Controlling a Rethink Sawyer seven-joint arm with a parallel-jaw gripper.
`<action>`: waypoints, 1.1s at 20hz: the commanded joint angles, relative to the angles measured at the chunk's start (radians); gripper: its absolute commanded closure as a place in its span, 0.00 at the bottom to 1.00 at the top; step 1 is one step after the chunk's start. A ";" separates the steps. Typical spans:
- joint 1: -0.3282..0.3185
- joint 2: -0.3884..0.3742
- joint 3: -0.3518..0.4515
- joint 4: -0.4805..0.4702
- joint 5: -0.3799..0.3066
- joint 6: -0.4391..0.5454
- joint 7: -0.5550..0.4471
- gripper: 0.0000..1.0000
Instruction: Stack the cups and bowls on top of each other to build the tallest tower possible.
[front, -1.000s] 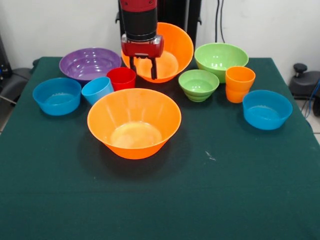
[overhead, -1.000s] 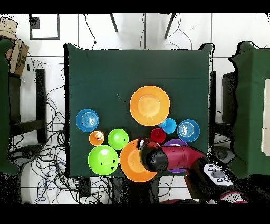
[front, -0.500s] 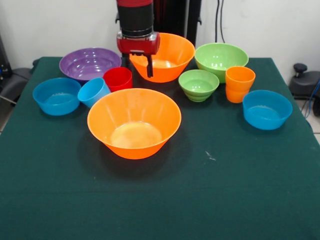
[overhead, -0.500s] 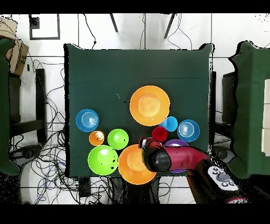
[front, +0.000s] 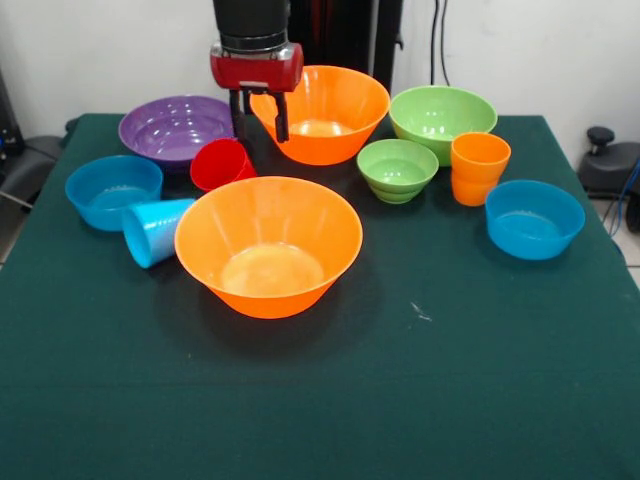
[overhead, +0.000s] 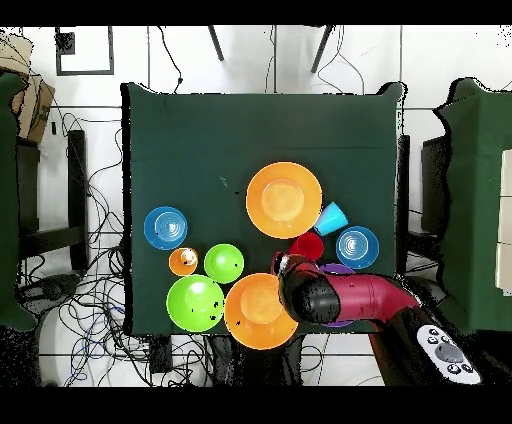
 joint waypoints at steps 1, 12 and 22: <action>-0.005 -0.007 0.144 -0.002 0.011 0.098 -0.061 0.00; 0.022 0.020 0.119 -0.020 -0.012 0.069 -0.028 0.00; 0.018 0.029 0.115 -0.021 -0.025 0.061 -0.028 0.00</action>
